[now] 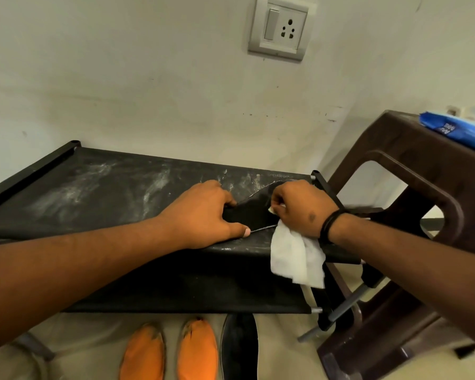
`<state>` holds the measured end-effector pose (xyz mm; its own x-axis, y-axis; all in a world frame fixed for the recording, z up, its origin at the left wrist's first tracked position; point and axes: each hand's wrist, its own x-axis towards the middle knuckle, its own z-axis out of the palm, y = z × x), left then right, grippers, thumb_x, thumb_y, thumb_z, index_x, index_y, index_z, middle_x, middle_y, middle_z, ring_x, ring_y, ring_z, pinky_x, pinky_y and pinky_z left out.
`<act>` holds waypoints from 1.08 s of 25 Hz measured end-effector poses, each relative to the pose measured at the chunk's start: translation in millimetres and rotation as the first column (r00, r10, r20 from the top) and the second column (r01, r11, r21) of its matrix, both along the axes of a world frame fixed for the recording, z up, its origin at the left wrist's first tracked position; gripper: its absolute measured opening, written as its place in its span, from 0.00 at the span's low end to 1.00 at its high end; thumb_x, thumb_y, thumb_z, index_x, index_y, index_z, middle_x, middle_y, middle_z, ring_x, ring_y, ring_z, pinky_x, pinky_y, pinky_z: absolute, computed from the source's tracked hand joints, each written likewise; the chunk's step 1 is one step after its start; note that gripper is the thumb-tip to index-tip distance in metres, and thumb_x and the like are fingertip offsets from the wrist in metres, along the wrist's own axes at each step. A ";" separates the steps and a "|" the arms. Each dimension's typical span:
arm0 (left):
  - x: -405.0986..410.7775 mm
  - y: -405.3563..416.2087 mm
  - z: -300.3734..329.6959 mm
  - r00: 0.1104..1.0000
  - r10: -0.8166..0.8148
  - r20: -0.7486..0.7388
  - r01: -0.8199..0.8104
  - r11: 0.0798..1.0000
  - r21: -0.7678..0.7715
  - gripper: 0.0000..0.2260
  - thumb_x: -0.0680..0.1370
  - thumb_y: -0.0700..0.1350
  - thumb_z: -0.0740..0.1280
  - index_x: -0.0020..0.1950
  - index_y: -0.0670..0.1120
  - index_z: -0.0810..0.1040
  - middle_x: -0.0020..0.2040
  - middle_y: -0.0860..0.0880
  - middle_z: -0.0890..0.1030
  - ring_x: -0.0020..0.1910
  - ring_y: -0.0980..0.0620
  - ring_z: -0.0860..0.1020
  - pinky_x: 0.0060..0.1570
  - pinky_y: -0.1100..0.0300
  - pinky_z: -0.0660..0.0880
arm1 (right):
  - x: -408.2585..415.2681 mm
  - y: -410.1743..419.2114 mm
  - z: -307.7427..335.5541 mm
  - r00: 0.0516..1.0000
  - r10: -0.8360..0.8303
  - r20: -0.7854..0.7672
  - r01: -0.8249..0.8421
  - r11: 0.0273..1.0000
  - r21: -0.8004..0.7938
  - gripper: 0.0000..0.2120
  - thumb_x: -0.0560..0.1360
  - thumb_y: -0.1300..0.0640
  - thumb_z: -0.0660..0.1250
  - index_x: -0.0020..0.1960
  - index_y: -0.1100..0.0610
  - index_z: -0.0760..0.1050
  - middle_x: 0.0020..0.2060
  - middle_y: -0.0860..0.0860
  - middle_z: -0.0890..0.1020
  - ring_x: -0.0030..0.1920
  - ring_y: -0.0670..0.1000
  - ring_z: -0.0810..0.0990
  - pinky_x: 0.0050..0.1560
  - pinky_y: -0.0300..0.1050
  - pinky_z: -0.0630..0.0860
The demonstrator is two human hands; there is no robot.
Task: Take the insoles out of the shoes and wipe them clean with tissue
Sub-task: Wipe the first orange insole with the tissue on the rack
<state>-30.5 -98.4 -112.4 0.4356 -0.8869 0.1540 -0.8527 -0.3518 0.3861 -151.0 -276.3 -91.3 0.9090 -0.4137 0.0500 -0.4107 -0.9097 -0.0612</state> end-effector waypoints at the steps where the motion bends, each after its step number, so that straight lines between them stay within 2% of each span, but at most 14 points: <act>1: 0.3 0.3 0.1 1.000 0.000 -0.002 0.000 1.000 0.004 0.26 0.72 0.66 0.71 0.65 0.53 0.80 0.53 0.53 0.72 0.52 0.54 0.74 0.52 0.57 0.76 | 1.1 -5.2 0.3 0.999 -0.046 -0.007 0.045 0.998 -0.045 0.08 0.78 0.55 0.64 0.44 0.54 0.80 0.42 0.52 0.83 0.41 0.52 0.81 0.46 0.51 0.81; 3: 0.4 0.9 -0.7 1.000 0.001 -0.005 -0.001 1.000 0.005 0.26 0.71 0.66 0.72 0.64 0.53 0.81 0.52 0.53 0.72 0.51 0.54 0.75 0.50 0.58 0.76 | 3.1 3.2 -2.4 1.000 -0.001 0.003 0.001 1.000 -0.002 0.08 0.77 0.57 0.65 0.41 0.54 0.80 0.39 0.51 0.83 0.40 0.52 0.81 0.45 0.51 0.81; 6: 0.5 1.5 -1.9 1.000 0.005 0.017 -0.005 1.000 -0.009 0.24 0.71 0.66 0.72 0.59 0.52 0.82 0.49 0.54 0.73 0.47 0.56 0.75 0.45 0.61 0.75 | 2.2 33.0 -7.9 0.978 0.208 0.028 -0.209 0.951 0.228 0.07 0.75 0.56 0.68 0.39 0.51 0.81 0.38 0.46 0.83 0.42 0.46 0.82 0.47 0.43 0.80; 8: 0.8 1.2 -1.4 1.000 0.002 0.018 -0.001 1.000 -0.012 0.24 0.71 0.66 0.72 0.59 0.52 0.83 0.49 0.53 0.73 0.46 0.56 0.75 0.44 0.60 0.75 | 5.6 24.9 -7.9 0.983 0.178 0.034 -0.181 0.965 0.191 0.07 0.76 0.56 0.67 0.40 0.50 0.80 0.40 0.46 0.83 0.43 0.46 0.81 0.48 0.45 0.80; 11: -0.1 2.3 0.0 1.000 -0.006 0.002 0.006 1.000 -0.014 0.26 0.71 0.65 0.72 0.63 0.52 0.81 0.52 0.53 0.74 0.50 0.55 0.75 0.48 0.60 0.75 | 8.7 -0.9 -3.2 1.000 -0.018 0.003 0.018 0.999 0.033 0.07 0.79 0.55 0.65 0.44 0.53 0.80 0.43 0.51 0.84 0.43 0.50 0.81 0.49 0.49 0.80; 12: -0.5 2.4 0.0 1.000 -0.001 -0.001 0.001 1.000 -0.017 0.26 0.71 0.65 0.73 0.63 0.52 0.81 0.53 0.52 0.74 0.50 0.55 0.75 0.49 0.59 0.76 | 8.4 0.7 -4.1 1.000 -0.003 0.013 0.002 0.998 0.063 0.07 0.78 0.55 0.65 0.44 0.53 0.80 0.43 0.51 0.84 0.43 0.50 0.81 0.49 0.49 0.80; 15: 0.2 1.9 -1.6 1.000 0.026 -0.017 -0.027 0.999 -0.038 0.25 0.68 0.65 0.75 0.57 0.49 0.83 0.49 0.51 0.79 0.46 0.54 0.79 0.48 0.55 0.80 | 6.2 29.5 -11.7 0.971 0.229 0.061 -0.237 0.950 0.204 0.06 0.76 0.57 0.67 0.41 0.51 0.79 0.40 0.47 0.83 0.43 0.46 0.81 0.49 0.45 0.80; 16: 0.9 1.2 -2.0 0.999 0.031 -0.016 -0.032 0.999 -0.042 0.25 0.68 0.65 0.75 0.55 0.48 0.84 0.47 0.50 0.81 0.45 0.54 0.80 0.47 0.55 0.80 | 6.1 33.1 -14.8 0.962 0.264 0.064 -0.271 0.938 0.214 0.06 0.75 0.56 0.67 0.41 0.50 0.79 0.40 0.46 0.83 0.43 0.46 0.81 0.48 0.45 0.79; 17: 1.6 0.5 -2.1 0.999 0.035 -0.018 -0.035 0.999 -0.042 0.25 0.68 0.66 0.75 0.54 0.48 0.84 0.46 0.50 0.81 0.44 0.54 0.80 0.46 0.54 0.80 | 8.6 27.8 -15.7 0.970 0.238 0.053 -0.244 0.951 0.188 0.05 0.76 0.55 0.67 0.41 0.49 0.78 0.40 0.46 0.83 0.43 0.47 0.81 0.47 0.46 0.79; 20: 2.6 -0.5 -2.2 0.999 0.032 -0.035 -0.033 0.999 -0.036 0.26 0.68 0.66 0.75 0.57 0.49 0.84 0.46 0.52 0.81 0.44 0.55 0.80 0.45 0.57 0.80 | 22.0 -3.5 -8.0 1.000 -0.015 0.027 0.015 1.000 0.003 0.06 0.78 0.55 0.64 0.45 0.53 0.79 0.43 0.52 0.83 0.43 0.52 0.80 0.48 0.51 0.80; 21: 3.2 -0.9 -2.9 0.999 0.032 -0.037 -0.033 0.999 -0.033 0.27 0.68 0.66 0.75 0.58 0.49 0.84 0.46 0.52 0.81 0.44 0.55 0.80 0.46 0.57 0.80 | 24.8 -8.7 -7.1 0.998 -0.053 0.034 0.053 0.999 -0.008 0.06 0.78 0.55 0.64 0.45 0.54 0.79 0.44 0.53 0.83 0.43 0.53 0.80 0.48 0.51 0.80; 23: 5.2 -1.5 -5.1 0.998 0.042 -0.046 -0.043 0.998 -0.034 0.26 0.66 0.67 0.75 0.54 0.49 0.85 0.43 0.51 0.82 0.42 0.55 0.81 0.44 0.56 0.81 | 29.1 4.9 -7.3 0.998 0.043 0.053 -0.047 0.996 0.080 0.05 0.77 0.56 0.67 0.44 0.55 0.80 0.43 0.52 0.84 0.43 0.52 0.81 0.49 0.50 0.80; 25: 7.4 -1.4 -7.9 0.997 0.060 -0.052 -0.062 0.997 -0.045 0.22 0.65 0.66 0.77 0.44 0.49 0.84 0.36 0.51 0.82 0.35 0.55 0.80 0.37 0.57 0.79 | 27.1 32.4 -13.5 0.974 0.217 0.070 -0.226 0.959 0.171 0.04 0.76 0.56 0.68 0.45 0.55 0.82 0.42 0.50 0.84 0.44 0.50 0.82 0.48 0.47 0.80; 27: 8.3 -1.6 -8.2 0.996 0.067 -0.061 -0.070 0.996 -0.051 0.21 0.65 0.66 0.77 0.41 0.48 0.83 0.34 0.51 0.81 0.33 0.54 0.80 0.35 0.57 0.77 | 27.0 34.4 -16.6 0.962 0.264 0.064 -0.270 0.955 0.123 0.05 0.77 0.55 0.68 0.48 0.54 0.82 0.43 0.50 0.84 0.44 0.50 0.82 0.47 0.46 0.79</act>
<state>-22.2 -100.0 -120.6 0.5047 -0.8459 0.1722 -0.8026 -0.3864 0.4544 -124.0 -241.8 -108.0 0.9852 -0.1616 0.0572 -0.1474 -0.9689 -0.1988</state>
